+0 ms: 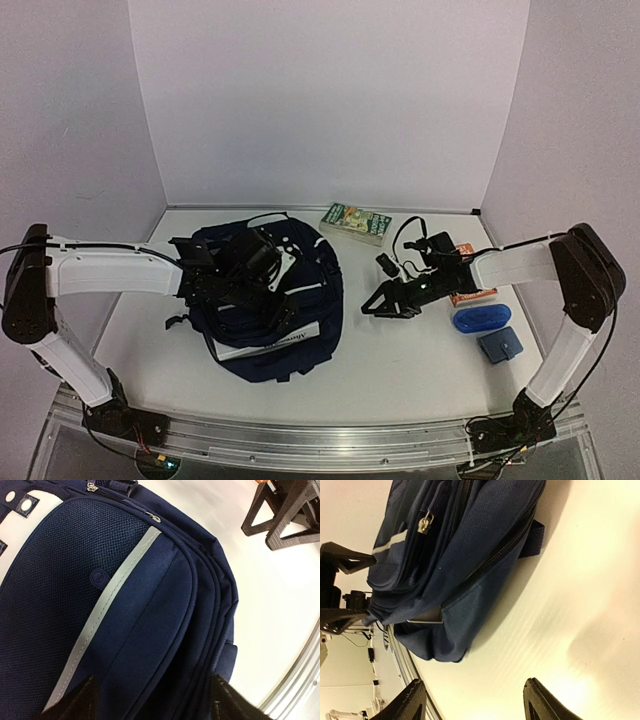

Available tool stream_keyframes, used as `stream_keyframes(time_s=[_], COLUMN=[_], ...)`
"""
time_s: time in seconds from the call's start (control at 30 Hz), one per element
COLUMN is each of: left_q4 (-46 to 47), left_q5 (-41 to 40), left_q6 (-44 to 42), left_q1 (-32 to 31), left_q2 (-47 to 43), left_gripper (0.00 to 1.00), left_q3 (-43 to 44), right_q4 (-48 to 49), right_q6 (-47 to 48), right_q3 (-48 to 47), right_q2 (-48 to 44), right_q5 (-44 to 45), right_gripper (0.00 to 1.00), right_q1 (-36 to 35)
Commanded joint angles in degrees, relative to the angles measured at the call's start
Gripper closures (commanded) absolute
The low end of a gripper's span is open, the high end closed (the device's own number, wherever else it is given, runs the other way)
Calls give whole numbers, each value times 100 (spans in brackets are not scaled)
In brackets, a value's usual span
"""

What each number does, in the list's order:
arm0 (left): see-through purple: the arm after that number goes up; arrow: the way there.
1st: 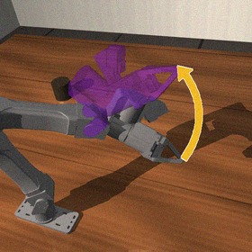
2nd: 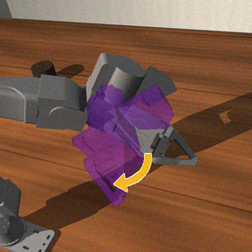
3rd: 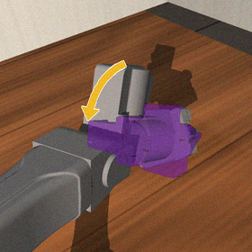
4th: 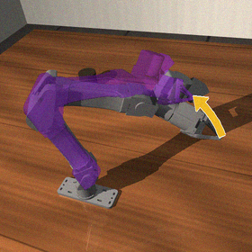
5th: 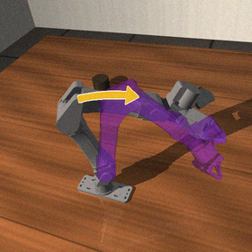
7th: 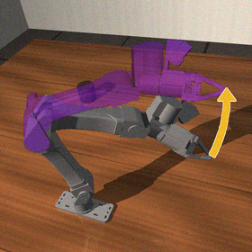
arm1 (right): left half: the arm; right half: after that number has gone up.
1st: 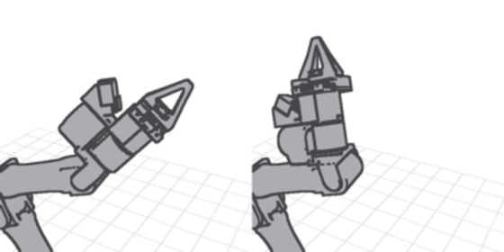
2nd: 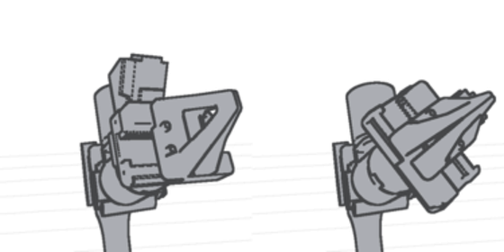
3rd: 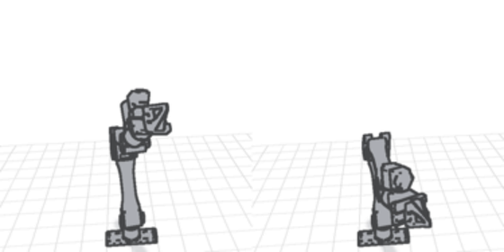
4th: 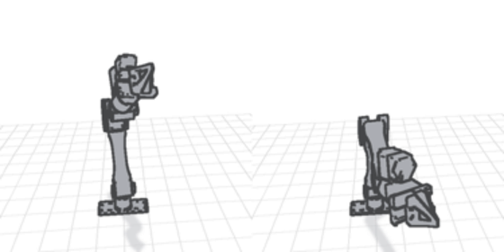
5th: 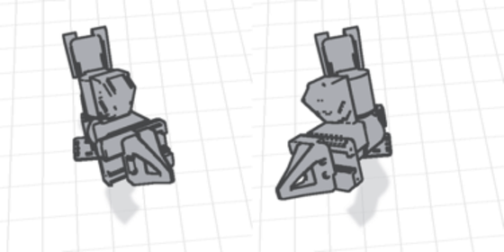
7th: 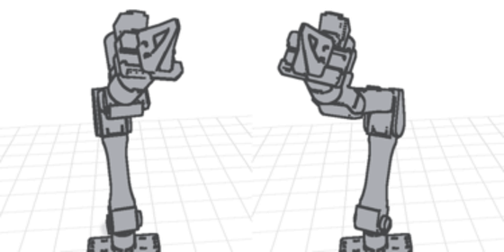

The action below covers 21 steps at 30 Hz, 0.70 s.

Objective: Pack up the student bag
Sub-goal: Adjust the book in the student bag.

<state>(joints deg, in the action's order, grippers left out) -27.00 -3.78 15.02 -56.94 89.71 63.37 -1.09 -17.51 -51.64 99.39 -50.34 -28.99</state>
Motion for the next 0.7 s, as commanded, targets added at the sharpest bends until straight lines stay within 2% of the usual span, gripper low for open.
stream_keyframes(time_s=[0.0, 0.13, 0.4, 0.47, 0.6, 0.67], left_q4=[-294, -475, -228, -222, -414, -429], left_q5=[505, 444, 1091, 907, 40, 43], left_q6=[-167, -75, 372, 444, 532, 484], left_q1=[-326, -1139, -1550, -1575, -1565, -1555], left_q2=[-553, -665, -527, -370, 143, 430], left_gripper=[34, 38, 38, 37, 33, 32], left_q3=[40, 41, -119, -146, 112, 343], right_q4=[-487, -575, -585, -585, -585, -585], right_q6=[370, 349, 296, 274, 241, 212], right_q3=[-431, -582, -800, -820, -858, -884], right_q2=[-112, -21, 113, 146, 228, 252], right_q5=[132, 105, -29, -11, 37, 54], right_gripper=[39, 41, 47, 48, 50, 51], right_q1=[-169, -418, -926, -993, -1003, -1003])
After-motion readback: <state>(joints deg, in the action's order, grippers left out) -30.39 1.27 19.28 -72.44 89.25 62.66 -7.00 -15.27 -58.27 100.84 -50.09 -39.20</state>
